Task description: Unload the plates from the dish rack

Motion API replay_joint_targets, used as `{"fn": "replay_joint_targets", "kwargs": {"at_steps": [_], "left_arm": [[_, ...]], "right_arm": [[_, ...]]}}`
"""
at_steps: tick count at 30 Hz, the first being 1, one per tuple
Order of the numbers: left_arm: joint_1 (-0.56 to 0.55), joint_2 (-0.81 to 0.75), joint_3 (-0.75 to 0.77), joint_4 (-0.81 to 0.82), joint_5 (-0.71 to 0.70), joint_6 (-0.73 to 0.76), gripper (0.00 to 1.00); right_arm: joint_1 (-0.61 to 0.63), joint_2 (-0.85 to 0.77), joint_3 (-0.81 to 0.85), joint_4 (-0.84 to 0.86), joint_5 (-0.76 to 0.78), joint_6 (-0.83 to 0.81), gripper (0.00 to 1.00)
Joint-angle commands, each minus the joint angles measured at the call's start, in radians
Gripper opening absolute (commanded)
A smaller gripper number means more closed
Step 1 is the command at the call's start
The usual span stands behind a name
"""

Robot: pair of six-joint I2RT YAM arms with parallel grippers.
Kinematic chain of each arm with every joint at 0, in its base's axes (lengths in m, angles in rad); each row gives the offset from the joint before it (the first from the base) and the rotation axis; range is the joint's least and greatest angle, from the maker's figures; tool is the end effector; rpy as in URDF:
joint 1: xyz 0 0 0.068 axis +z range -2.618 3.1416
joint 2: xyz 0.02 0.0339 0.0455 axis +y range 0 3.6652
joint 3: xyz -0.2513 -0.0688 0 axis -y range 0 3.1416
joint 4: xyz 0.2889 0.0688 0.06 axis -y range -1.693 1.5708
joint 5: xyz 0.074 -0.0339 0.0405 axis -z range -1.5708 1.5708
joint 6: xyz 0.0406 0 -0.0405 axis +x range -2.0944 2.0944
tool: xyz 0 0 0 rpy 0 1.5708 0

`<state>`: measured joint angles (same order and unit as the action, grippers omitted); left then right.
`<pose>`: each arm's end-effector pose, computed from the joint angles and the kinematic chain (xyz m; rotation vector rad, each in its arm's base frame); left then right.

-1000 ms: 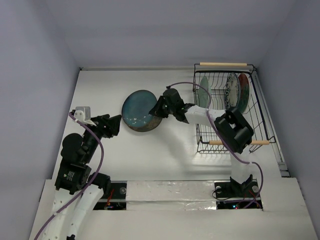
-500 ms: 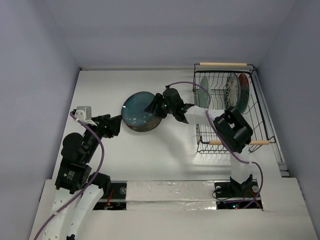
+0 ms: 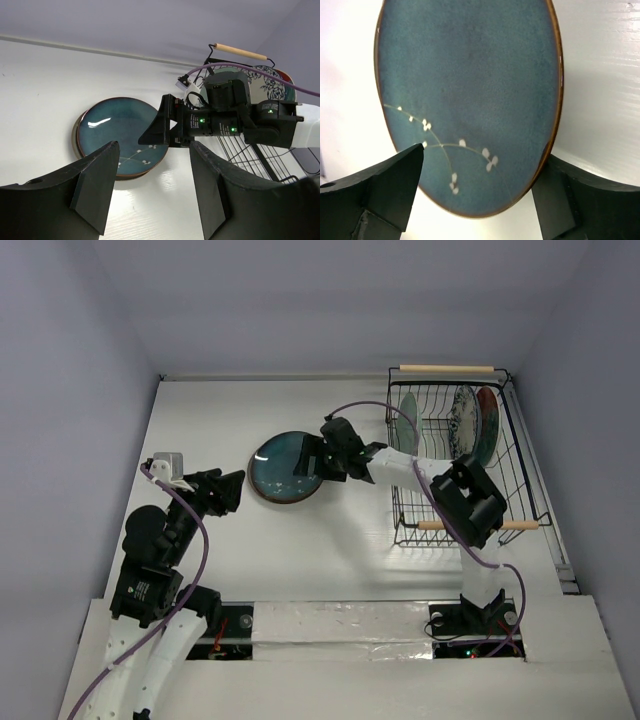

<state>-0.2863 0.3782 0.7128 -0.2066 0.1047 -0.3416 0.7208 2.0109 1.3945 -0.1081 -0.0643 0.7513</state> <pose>0.1456 -0.0473 0.3724 0.0468 1.4696 -0.5885 0.3613 0.3209 0.1469 0.0019 2.4382 0.7952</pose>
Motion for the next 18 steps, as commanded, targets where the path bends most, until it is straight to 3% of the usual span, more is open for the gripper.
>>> {"fn": "replay_joint_targets", "kwargs": {"at_steps": [1, 7, 15, 18], "left_arm": [[0.004, 0.004, -0.007, 0.053, 0.015, 0.004, 0.55], [0.004, -0.004, -0.007, 0.053, 0.013, 0.003, 0.55], [0.004, -0.01, -0.007, 0.052, 0.016, 0.004, 0.55], [0.004, -0.012, -0.007, 0.053, 0.016, 0.003, 0.55]], "right_arm": [[0.022, -0.058, 0.073, -0.134, 0.096, -0.115, 0.91], [0.042, -0.031, 0.158, -0.286, 0.175, -0.211, 0.96], [0.042, -0.066, 0.143, -0.295, 0.204, -0.231, 0.97], [0.051, -0.121, 0.132, -0.286, 0.213, -0.233, 0.89]]}}
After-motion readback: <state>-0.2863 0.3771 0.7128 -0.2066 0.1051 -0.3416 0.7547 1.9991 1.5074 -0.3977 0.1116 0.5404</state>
